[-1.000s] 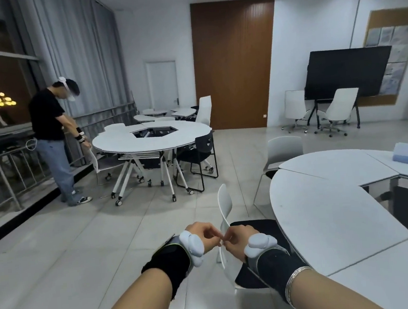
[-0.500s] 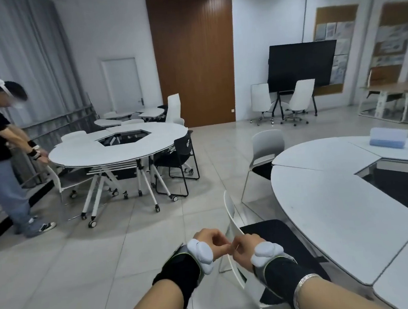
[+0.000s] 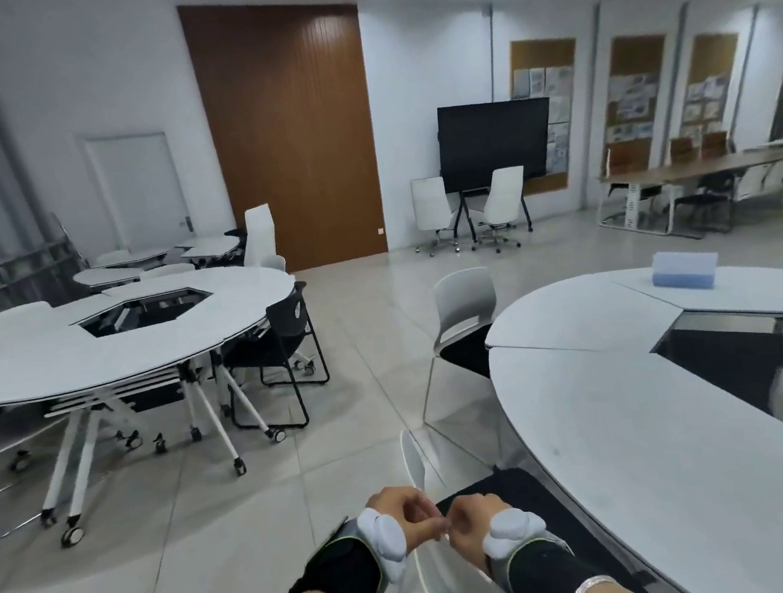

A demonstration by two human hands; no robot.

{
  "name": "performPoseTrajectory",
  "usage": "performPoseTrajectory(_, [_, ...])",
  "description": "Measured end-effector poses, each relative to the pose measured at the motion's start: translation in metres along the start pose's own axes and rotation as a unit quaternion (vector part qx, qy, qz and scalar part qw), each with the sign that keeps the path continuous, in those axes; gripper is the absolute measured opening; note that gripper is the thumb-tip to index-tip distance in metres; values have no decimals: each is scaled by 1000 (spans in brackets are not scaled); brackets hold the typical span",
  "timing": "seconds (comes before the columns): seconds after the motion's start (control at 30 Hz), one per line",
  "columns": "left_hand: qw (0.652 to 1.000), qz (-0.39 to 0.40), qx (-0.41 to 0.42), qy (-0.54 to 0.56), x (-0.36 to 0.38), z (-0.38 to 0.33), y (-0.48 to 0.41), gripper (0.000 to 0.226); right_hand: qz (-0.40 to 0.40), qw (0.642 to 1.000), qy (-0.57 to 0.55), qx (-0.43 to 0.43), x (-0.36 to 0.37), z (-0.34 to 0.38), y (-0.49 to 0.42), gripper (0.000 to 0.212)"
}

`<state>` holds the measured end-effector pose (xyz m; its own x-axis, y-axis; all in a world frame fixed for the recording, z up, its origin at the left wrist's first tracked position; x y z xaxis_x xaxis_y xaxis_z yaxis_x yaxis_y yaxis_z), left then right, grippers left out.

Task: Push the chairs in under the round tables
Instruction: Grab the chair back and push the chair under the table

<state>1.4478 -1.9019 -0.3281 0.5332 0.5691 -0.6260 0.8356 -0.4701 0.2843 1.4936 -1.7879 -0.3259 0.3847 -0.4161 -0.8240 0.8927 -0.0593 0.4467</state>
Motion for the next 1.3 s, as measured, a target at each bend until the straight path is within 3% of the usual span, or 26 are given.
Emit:
performPoseTrajectory(0.07, [1000,16,-2,-14,-10,1,-27,11,0,1000,-3,4,-11,-3,-22,34])
performPoseTrajectory(0.3, [993,100,22,-59,-18,0,-123,25,-48,995,-41,73,-37,-31,-70,35])
performPoseTrajectory(0.47, [981,159,39,-102,-7,-1,-144,20,-12,993,-65,93,-33,-39,-81,33])
performPoseTrajectory(0.63, [955,239,92,-150,-18,6,-195,30,-37,979,-144,136,-28,-35,-111,33])
performPoseTrajectory(0.93, [921,283,188,-191,-36,24,-242,58,-75,938,-235,242,-1,-21,-146,36])
performPoseTrajectory(1.1, [894,314,240,-210,-17,28,-255,20,-80,922,-253,282,13,-23,-159,37])
performPoseTrajectory(1.3, [871,375,238,-211,20,58,-267,20,-70,911,-262,311,49,-32,-173,37])
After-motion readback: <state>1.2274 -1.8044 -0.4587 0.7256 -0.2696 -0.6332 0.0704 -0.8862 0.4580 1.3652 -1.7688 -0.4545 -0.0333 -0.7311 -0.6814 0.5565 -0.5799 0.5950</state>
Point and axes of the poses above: each hand's wrist, its own y-axis away from the middle knuckle, its own x-axis out of the palm, z = x × y, the point moved 10 cm from there along -y, towards the middle knuckle, and after that the axes turned 8 degrees about z, right-handed, at the moved point
